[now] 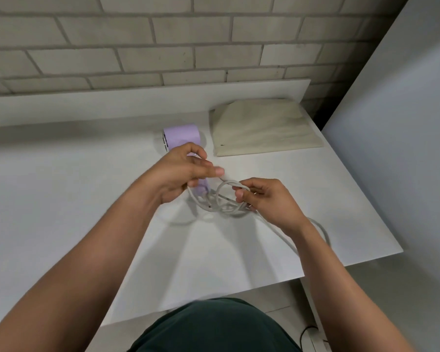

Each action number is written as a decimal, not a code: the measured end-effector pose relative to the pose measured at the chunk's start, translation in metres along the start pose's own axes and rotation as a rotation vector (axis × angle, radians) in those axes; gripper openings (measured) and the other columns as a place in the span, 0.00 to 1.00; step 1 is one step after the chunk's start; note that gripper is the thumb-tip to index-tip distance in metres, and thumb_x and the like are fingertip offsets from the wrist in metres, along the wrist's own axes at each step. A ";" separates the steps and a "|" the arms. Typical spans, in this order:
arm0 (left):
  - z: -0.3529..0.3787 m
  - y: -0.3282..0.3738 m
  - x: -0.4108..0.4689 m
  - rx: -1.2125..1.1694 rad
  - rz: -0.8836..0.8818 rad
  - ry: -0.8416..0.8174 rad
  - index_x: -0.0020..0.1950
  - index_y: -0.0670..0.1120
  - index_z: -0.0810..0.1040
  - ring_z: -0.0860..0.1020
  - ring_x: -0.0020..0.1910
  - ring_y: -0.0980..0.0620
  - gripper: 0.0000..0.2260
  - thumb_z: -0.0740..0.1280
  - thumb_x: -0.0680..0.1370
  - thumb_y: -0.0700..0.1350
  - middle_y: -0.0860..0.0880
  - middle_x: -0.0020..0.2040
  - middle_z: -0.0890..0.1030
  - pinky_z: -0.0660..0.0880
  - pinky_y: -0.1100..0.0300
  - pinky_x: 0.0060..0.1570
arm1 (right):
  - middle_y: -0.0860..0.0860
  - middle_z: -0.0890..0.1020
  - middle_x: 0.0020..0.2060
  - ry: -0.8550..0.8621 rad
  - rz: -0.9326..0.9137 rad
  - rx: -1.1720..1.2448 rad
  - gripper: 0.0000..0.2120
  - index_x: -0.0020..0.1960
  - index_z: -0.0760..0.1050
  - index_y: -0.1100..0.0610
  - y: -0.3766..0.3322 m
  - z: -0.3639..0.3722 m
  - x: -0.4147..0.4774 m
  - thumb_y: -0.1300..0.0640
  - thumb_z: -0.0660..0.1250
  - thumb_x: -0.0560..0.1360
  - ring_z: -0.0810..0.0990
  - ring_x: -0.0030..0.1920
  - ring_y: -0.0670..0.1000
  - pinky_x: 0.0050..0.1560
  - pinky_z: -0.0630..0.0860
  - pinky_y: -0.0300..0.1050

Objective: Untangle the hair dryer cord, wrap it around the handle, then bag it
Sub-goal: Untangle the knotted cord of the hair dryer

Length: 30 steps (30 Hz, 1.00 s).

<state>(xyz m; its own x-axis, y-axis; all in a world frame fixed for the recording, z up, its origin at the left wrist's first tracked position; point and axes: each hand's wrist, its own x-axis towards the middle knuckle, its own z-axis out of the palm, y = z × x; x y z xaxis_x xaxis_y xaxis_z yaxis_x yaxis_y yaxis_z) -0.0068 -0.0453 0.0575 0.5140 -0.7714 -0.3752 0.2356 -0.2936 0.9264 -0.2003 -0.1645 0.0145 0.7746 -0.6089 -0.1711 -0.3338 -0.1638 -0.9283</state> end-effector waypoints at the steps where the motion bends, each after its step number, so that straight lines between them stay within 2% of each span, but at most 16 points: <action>1: -0.001 0.002 0.001 -0.138 -0.049 -0.016 0.48 0.45 0.74 0.73 0.33 0.54 0.17 0.80 0.67 0.37 0.45 0.41 0.78 0.69 0.68 0.23 | 0.50 0.87 0.39 -0.002 -0.001 0.017 0.04 0.51 0.86 0.53 0.001 0.002 0.000 0.58 0.72 0.80 0.83 0.38 0.44 0.43 0.77 0.38; 4: 0.004 0.000 0.000 -0.479 -0.113 0.026 0.43 0.42 0.79 0.77 0.34 0.56 0.08 0.76 0.71 0.38 0.47 0.37 0.77 0.80 0.70 0.36 | 0.52 0.87 0.40 0.073 -0.028 0.041 0.05 0.52 0.86 0.53 0.000 0.006 0.003 0.57 0.71 0.81 0.84 0.40 0.49 0.43 0.82 0.41; 6: 0.008 -0.006 -0.007 -0.545 -0.130 0.026 0.44 0.40 0.80 0.81 0.37 0.54 0.08 0.77 0.70 0.41 0.47 0.38 0.79 0.83 0.63 0.48 | 0.52 0.87 0.40 0.135 -0.041 0.051 0.06 0.52 0.86 0.53 -0.001 0.006 0.005 0.56 0.70 0.81 0.85 0.40 0.52 0.42 0.81 0.40; 8: 0.009 -0.017 -0.016 -0.383 -0.095 -0.073 0.48 0.41 0.80 0.81 0.42 0.51 0.13 0.76 0.69 0.45 0.46 0.40 0.81 0.81 0.57 0.54 | 0.51 0.87 0.40 0.165 -0.044 0.059 0.06 0.52 0.87 0.53 0.000 0.004 0.006 0.55 0.70 0.81 0.85 0.41 0.54 0.43 0.81 0.40; 10: 0.012 -0.030 -0.024 -0.090 -0.001 -0.135 0.53 0.41 0.81 0.81 0.45 0.51 0.11 0.75 0.73 0.43 0.46 0.45 0.83 0.78 0.58 0.57 | 0.50 0.87 0.39 0.176 -0.054 0.050 0.06 0.52 0.87 0.51 0.002 0.004 0.006 0.54 0.71 0.81 0.86 0.40 0.53 0.45 0.83 0.44; 13: 0.016 -0.042 -0.025 0.190 0.160 -0.040 0.54 0.44 0.84 0.82 0.47 0.53 0.05 0.70 0.81 0.44 0.46 0.48 0.86 0.78 0.58 0.57 | 0.49 0.87 0.39 0.189 -0.071 0.035 0.06 0.52 0.87 0.48 0.004 0.006 0.005 0.52 0.71 0.81 0.86 0.39 0.54 0.49 0.85 0.49; 15: 0.016 -0.042 -0.022 0.196 0.201 0.039 0.52 0.45 0.83 0.83 0.46 0.51 0.06 0.68 0.83 0.45 0.44 0.48 0.86 0.79 0.52 0.57 | 0.49 0.86 0.39 0.212 -0.110 -0.033 0.06 0.51 0.86 0.48 0.003 0.006 0.004 0.53 0.70 0.81 0.85 0.38 0.52 0.49 0.84 0.48; 17: 0.017 -0.033 -0.019 0.166 0.233 0.102 0.51 0.44 0.81 0.84 0.43 0.50 0.07 0.65 0.84 0.45 0.46 0.43 0.85 0.80 0.50 0.54 | 0.49 0.84 0.36 0.231 -0.171 -0.197 0.06 0.51 0.84 0.48 0.006 0.008 0.005 0.52 0.69 0.82 0.84 0.38 0.53 0.47 0.82 0.50; 20: 0.021 -0.011 -0.015 0.141 0.274 0.161 0.55 0.43 0.79 0.81 0.30 0.52 0.11 0.62 0.85 0.49 0.49 0.36 0.76 0.80 0.52 0.43 | 0.48 0.82 0.36 0.201 -0.169 -0.538 0.07 0.55 0.82 0.49 0.016 0.014 0.007 0.49 0.66 0.82 0.81 0.41 0.56 0.46 0.79 0.51; 23: 0.022 0.007 -0.008 0.319 0.301 0.225 0.57 0.45 0.76 0.69 0.23 0.57 0.09 0.63 0.84 0.50 0.53 0.32 0.72 0.70 0.59 0.31 | 0.49 0.83 0.48 0.144 -0.095 -0.771 0.09 0.58 0.79 0.50 0.022 0.016 0.007 0.48 0.67 0.81 0.82 0.50 0.60 0.47 0.77 0.52; 24: 0.022 0.012 -0.006 0.418 0.308 0.198 0.56 0.47 0.76 0.68 0.23 0.58 0.08 0.64 0.84 0.51 0.55 0.29 0.71 0.67 0.59 0.31 | 0.50 0.81 0.56 0.145 -0.106 -0.818 0.15 0.66 0.76 0.49 0.020 0.016 0.006 0.50 0.69 0.80 0.82 0.52 0.59 0.49 0.77 0.53; 25: 0.023 0.017 -0.007 0.517 0.320 0.150 0.53 0.47 0.76 0.68 0.24 0.59 0.07 0.64 0.84 0.50 0.57 0.27 0.72 0.66 0.58 0.33 | 0.49 0.77 0.64 0.161 -0.142 -0.825 0.26 0.76 0.68 0.47 0.018 0.017 0.004 0.52 0.71 0.79 0.81 0.51 0.58 0.49 0.78 0.53; 26: 0.025 0.022 -0.007 0.593 0.336 0.103 0.51 0.48 0.78 0.70 0.27 0.59 0.07 0.64 0.84 0.50 0.57 0.27 0.74 0.67 0.58 0.35 | 0.48 0.71 0.70 0.183 -0.188 -0.788 0.37 0.81 0.57 0.45 0.014 0.017 0.002 0.54 0.72 0.79 0.81 0.48 0.57 0.48 0.78 0.53; 27: 0.028 0.028 -0.008 0.639 0.355 0.061 0.49 0.49 0.79 0.72 0.30 0.58 0.08 0.65 0.83 0.51 0.56 0.29 0.76 0.70 0.56 0.37 | 0.46 0.67 0.72 0.201 -0.239 -0.733 0.43 0.83 0.49 0.43 0.007 0.017 0.000 0.55 0.73 0.78 0.80 0.45 0.55 0.47 0.78 0.52; 28: 0.030 0.032 -0.009 0.659 0.375 0.033 0.47 0.49 0.80 0.74 0.32 0.56 0.10 0.65 0.83 0.52 0.54 0.31 0.78 0.73 0.54 0.40 | 0.45 0.65 0.73 0.193 -0.292 -0.675 0.46 0.83 0.45 0.41 0.000 0.016 -0.003 0.55 0.73 0.78 0.79 0.43 0.53 0.46 0.78 0.50; 30: 0.034 0.039 -0.012 0.665 0.415 0.024 0.46 0.50 0.82 0.77 0.36 0.52 0.11 0.66 0.83 0.53 0.51 0.34 0.80 0.77 0.49 0.47 | 0.41 0.67 0.70 0.171 -0.341 -0.569 0.43 0.82 0.47 0.40 -0.014 0.015 -0.004 0.51 0.72 0.79 0.78 0.41 0.47 0.45 0.77 0.41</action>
<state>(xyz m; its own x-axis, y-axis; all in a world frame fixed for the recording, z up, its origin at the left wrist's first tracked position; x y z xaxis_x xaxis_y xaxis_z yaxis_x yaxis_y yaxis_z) -0.0318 -0.0666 0.0989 0.4716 -0.8817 0.0128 -0.5195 -0.2661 0.8120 -0.1908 -0.1486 0.0232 0.8065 -0.5573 0.1975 -0.3530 -0.7218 -0.5953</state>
